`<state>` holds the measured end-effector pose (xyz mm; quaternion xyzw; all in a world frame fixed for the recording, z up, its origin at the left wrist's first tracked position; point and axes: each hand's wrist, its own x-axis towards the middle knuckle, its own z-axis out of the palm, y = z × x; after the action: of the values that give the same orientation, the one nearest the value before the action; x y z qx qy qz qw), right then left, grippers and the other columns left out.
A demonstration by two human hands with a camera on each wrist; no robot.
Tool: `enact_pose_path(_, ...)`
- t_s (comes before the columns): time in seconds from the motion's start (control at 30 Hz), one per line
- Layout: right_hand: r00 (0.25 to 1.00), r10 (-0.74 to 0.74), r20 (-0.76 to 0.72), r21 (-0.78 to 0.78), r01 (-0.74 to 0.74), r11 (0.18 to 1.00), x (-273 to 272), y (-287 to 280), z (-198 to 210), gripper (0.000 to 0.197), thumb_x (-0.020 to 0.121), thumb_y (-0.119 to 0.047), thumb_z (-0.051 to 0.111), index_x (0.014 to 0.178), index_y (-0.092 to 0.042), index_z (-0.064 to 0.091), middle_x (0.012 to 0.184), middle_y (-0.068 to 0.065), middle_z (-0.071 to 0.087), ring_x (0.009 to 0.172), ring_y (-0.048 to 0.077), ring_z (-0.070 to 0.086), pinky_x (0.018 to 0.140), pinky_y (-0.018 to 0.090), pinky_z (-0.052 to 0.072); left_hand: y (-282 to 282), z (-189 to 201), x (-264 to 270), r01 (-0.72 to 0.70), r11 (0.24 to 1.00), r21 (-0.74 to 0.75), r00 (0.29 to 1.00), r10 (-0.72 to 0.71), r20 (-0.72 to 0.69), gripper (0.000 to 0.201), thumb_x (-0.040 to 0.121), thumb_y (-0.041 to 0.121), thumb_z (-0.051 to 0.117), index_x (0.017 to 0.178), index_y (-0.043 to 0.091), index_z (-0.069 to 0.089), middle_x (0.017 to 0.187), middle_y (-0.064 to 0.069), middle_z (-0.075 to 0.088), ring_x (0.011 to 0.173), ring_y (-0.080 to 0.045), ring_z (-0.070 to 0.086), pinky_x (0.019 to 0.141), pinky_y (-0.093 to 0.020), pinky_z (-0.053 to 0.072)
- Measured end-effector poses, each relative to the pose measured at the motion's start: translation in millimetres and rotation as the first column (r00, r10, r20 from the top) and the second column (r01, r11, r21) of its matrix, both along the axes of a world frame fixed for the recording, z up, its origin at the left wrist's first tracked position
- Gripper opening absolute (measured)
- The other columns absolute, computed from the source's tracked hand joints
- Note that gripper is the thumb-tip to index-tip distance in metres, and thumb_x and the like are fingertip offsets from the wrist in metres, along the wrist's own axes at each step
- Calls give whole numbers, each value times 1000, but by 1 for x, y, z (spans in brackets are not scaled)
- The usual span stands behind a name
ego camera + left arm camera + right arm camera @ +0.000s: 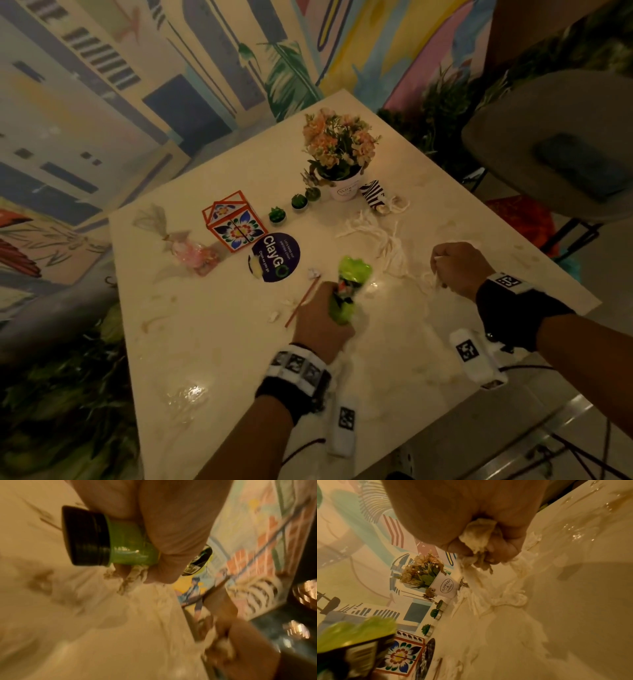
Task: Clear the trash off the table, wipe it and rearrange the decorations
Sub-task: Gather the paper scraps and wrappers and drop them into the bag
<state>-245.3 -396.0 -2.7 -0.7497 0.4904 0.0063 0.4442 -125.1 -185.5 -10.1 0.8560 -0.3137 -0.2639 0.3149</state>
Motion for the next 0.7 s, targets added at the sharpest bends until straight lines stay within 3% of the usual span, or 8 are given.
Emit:
enact_pose_path(0.1,996,-68,54,47,66,997,14,6,6,25,81,-3,46,60,-7,59,63,13,59,63,31,56,54,26,39,32,17,33,-167,984,-66,984,163,-70,40,67,4,72,92,29,52,76,10,61,64,-8,60,58,-13,45)
enact_pose_path(0.2,993,-38,109,14,37,999,35,20,11,22,85,-13,53,70,1,60,77,20,65,66,31,58,64,37,46,75,29,62,-334,935,-115,939,320,-130,36,69,-10,69,92,14,54,72,-1,61,45,-3,59,44,-14,45)
enact_pose_path(0.3,984,-48,171,50,40,998,61,48,19,38,83,-31,63,53,-10,55,55,9,58,59,27,55,66,40,48,127,31,83,-451,880,-148,889,428,-161,30,73,-15,63,96,2,53,71,-15,60,38,-12,57,41,-23,50)
enact_pose_path(0.37,987,43,156,26,-48,999,79,73,23,44,81,-28,68,46,-14,45,50,6,49,59,26,52,65,38,45,161,26,94,-501,854,-143,863,482,-150,33,74,-16,62,98,3,51,73,-15,58,38,-9,56,39,-20,49)
enact_pose_path(0.43,975,139,172,-1,-141,990,95,101,27,44,82,-23,69,47,-14,43,50,5,44,57,23,47,64,34,40,194,17,105,-544,826,-147,838,530,-128,39,74,-16,63,102,7,49,74,-11,56,42,-7,57,38,-14,45)
enact_pose_path(0.53,954,223,202,-14,-225,974,120,152,28,43,82,-21,69,49,-13,43,48,3,40,53,20,41,61,31,34,244,2,123,-599,786,-156,801,588,-111,45,74,-12,67,110,8,48,79,-6,55,58,-14,56,42,-17,46)
enact_pose_path(0.63,936,254,243,-7,-260,965,147,212,24,38,81,-21,70,53,-12,46,52,4,41,55,20,42,61,31,36,298,-8,145,-586,799,-137,810,581,-79,45,74,-10,69,106,11,44,80,1,52,67,-13,53,54,-17,41)
enact_pose_path(0.7,925,274,262,-12,-280,960,167,258,23,39,81,-22,71,52,-13,46,51,4,42,52,18,42,57,28,36,338,-16,165,-585,799,-136,811,576,-102,53,73,-10,70,113,12,43,88,2,53,76,-14,53,68,-25,43)
